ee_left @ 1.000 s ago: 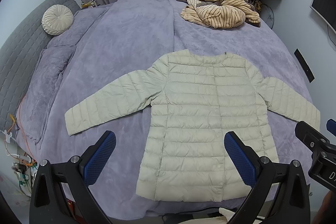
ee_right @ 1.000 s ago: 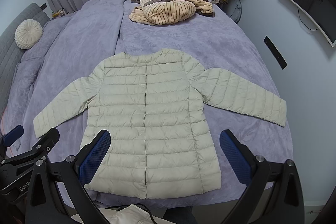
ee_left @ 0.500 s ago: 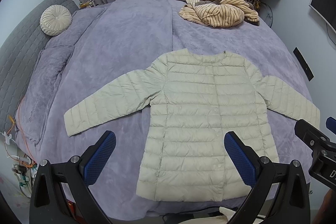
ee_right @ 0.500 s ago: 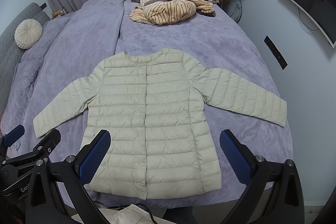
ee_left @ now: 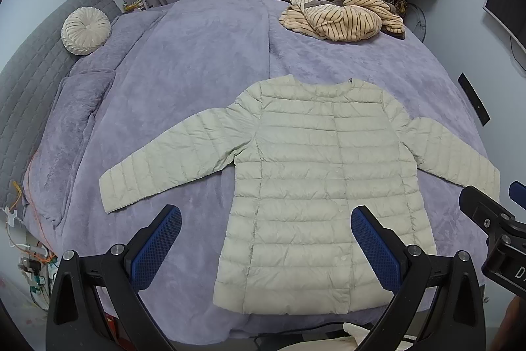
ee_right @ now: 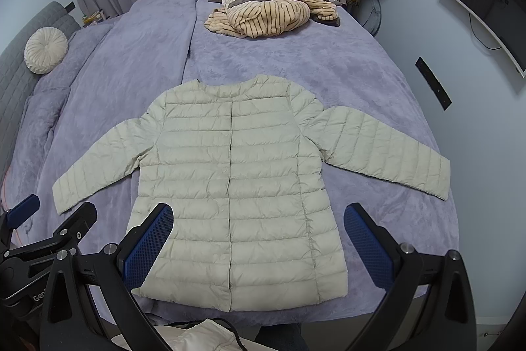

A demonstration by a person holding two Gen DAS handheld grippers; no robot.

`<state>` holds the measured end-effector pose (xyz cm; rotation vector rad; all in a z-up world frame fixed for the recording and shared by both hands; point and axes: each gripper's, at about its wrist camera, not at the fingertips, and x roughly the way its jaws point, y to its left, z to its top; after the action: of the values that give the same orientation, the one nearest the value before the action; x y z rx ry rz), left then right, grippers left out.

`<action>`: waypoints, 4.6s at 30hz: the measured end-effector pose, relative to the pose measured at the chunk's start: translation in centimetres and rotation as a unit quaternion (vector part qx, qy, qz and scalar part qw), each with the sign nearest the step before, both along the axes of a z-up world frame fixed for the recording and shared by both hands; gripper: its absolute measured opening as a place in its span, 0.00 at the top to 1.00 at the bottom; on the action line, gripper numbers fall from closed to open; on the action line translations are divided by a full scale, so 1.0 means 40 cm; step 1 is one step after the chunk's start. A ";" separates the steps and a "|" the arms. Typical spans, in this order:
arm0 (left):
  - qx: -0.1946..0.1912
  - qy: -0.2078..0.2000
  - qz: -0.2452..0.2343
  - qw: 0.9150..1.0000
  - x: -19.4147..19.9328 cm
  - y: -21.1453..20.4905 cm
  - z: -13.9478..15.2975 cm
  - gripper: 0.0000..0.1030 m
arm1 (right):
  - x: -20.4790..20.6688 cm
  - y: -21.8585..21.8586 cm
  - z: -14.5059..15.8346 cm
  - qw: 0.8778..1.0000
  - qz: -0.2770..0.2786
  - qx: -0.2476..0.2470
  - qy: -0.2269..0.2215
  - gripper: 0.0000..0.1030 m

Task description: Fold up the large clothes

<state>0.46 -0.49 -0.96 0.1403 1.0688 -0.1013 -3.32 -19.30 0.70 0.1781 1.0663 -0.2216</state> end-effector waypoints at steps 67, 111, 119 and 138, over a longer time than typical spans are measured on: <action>-0.001 0.005 0.002 1.000 -0.021 0.019 -0.010 0.00 | -0.011 0.011 0.003 1.000 0.000 0.002 0.003 0.00; -0.184 0.093 0.219 0.954 0.233 0.566 -0.497 0.00 | 0.273 0.262 -0.377 0.979 0.137 0.062 0.137 0.00; -0.273 0.066 0.282 0.917 0.314 0.726 -0.650 0.00 | 0.453 0.410 -0.508 0.975 0.179 0.044 0.125 0.00; -0.370 -0.009 0.382 0.847 0.419 0.849 -0.759 0.18 | 0.707 0.530 -0.765 0.961 0.204 0.145 0.115 0.68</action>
<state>17.21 33.47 -31.33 -0.9842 0.9322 0.2154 24.97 1.89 -29.88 0.1941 1.3401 0.2951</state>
